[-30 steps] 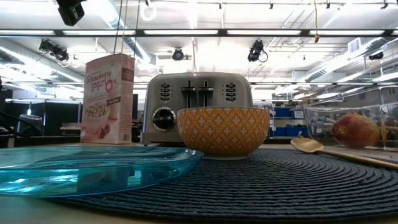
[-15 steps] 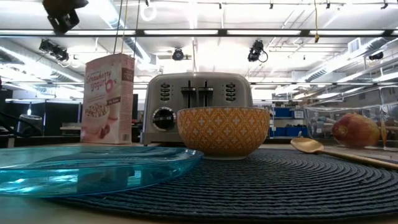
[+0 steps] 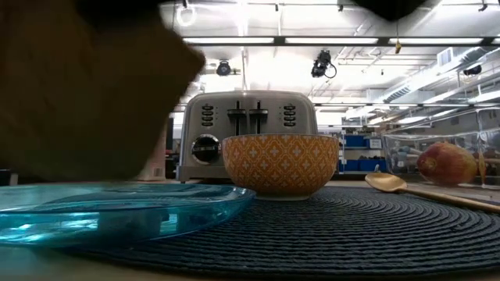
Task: Arrange a breakfast setting
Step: Put the toasted bread on the blue plate, then put the orange cup of milk on the blue table mat
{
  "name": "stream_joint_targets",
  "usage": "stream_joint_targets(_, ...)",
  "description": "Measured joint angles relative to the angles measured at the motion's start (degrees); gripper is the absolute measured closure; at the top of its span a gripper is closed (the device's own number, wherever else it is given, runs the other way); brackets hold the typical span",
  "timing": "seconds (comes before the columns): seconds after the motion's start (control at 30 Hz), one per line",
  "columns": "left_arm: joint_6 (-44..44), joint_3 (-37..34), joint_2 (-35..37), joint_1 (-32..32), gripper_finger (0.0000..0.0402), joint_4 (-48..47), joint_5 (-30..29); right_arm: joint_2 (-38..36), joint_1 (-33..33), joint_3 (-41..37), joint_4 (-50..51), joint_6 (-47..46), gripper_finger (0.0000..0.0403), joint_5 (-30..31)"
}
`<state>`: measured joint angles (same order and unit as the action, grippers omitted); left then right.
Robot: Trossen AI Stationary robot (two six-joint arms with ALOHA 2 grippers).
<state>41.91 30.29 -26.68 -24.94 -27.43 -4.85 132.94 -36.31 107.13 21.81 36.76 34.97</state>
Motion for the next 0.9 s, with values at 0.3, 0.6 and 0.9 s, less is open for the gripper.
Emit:
stream_joint_targets(0.3, 1.03, -0.01, 0.0, -2.34, 0.021, 0.29, -1.42, 2.08, 1.78, -0.02, 1.61, 0.59, 0.038, -0.49)
stream_joint_targets(0.6, 2.35, -0.01, 0.0, -2.33, 0.021, 0.57, -1.65, 2.06, 2.46, -0.02, 2.31, -4.37, 0.0314, -5.31)
stream_joint_targets(0.9, 2.85, 0.01, -2.49, -5.59, 0.021, 8.85, -1.83, 2.04, 2.37, -0.02, 2.29, -10.3, 0.026, -11.05)
